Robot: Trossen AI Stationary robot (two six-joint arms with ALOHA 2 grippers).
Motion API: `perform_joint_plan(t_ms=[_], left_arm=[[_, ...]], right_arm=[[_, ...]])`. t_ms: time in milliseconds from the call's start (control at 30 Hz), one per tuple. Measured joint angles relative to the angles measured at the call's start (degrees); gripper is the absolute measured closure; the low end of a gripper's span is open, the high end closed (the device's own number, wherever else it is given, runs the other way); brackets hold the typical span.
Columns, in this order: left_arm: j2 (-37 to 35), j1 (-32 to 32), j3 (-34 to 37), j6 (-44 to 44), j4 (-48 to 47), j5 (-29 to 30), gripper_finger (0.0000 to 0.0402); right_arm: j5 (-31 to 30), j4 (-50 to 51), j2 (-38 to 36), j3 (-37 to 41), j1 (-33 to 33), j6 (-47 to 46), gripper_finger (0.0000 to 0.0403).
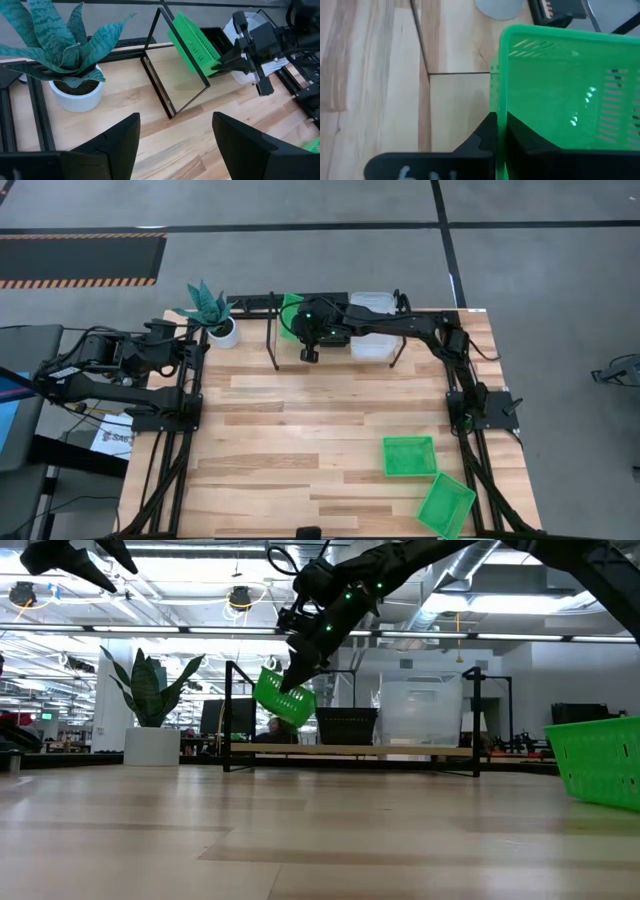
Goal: Stack baskets on shelf by color
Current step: Put the top green bin on the shelf, then stack the top green bin on top of the green bin on the shelf
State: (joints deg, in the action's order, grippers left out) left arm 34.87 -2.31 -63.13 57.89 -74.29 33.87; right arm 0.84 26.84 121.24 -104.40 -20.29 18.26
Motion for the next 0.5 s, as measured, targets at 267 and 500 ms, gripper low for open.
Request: perform_joint_plan(t_ms=[267,500], left_arm=[[0.0,0.0,0.0,0.0,0.0,0.0,0.0166],[0.0,0.0,0.0,0.3,0.0,0.0,0.0166]], right_arm=[[-0.3,0.8,0.0,0.0,-0.1,1.4,0.0340],[-0.5,0.8,0.0,0.0,-0.4,1.4,0.0292]])
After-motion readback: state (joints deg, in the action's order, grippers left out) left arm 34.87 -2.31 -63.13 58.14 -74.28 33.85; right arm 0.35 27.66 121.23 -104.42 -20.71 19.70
